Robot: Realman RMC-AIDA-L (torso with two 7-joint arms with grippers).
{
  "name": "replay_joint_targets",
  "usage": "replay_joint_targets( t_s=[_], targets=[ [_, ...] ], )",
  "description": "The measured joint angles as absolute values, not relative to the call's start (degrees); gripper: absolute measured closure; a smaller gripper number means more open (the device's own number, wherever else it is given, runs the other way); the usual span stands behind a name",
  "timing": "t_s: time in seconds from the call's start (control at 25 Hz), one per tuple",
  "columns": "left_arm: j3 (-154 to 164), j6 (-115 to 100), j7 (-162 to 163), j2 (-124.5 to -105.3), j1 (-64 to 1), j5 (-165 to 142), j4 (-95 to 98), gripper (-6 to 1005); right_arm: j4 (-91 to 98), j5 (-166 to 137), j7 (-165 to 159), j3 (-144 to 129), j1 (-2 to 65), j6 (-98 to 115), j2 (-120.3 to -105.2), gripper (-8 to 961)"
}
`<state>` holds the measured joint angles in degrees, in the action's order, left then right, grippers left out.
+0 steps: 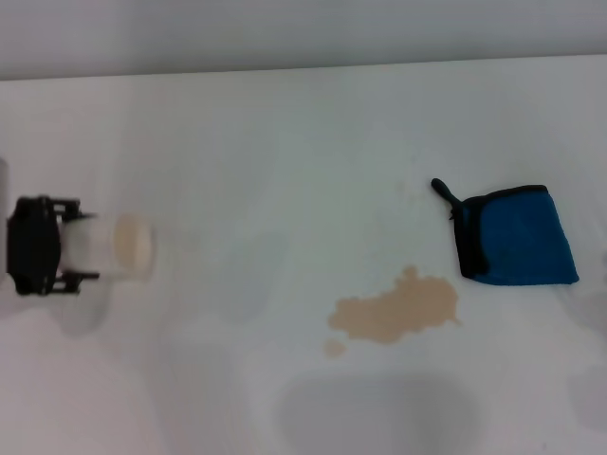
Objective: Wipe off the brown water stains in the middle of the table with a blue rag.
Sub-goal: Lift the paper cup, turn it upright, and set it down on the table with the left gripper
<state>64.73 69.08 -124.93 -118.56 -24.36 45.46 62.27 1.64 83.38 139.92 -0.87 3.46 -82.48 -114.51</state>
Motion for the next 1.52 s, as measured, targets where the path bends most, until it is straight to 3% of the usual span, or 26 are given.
replay_joint_targets(
  t_s=[0.4,0.64,1.08,1.52],
  targets=[
    [63.74,65.82,-138.17,-119.28,-15.85,81.00,58.29,368,10.42,83.38,133.98,-1.94,4.39,-83.45,-114.42,92],
    [64.95,65.41,-152.56,-119.34,-13.47,105.53,43.18,331,17.48,83.75,128.81,-1.64,4.39,-83.20,-114.34,91],
    [65.09,67.40,-161.68,-119.35,-17.15,124.86,18.33,301,19.86,85.51,128.50,-1.26,5.66,-80.53,-114.14,91],
    [65.01,66.37,-161.71,-119.61,-19.36,126.64,7.62,302,19.90,86.44,129.58,0.55,6.59,-80.82,-114.25,91]
  ],
)
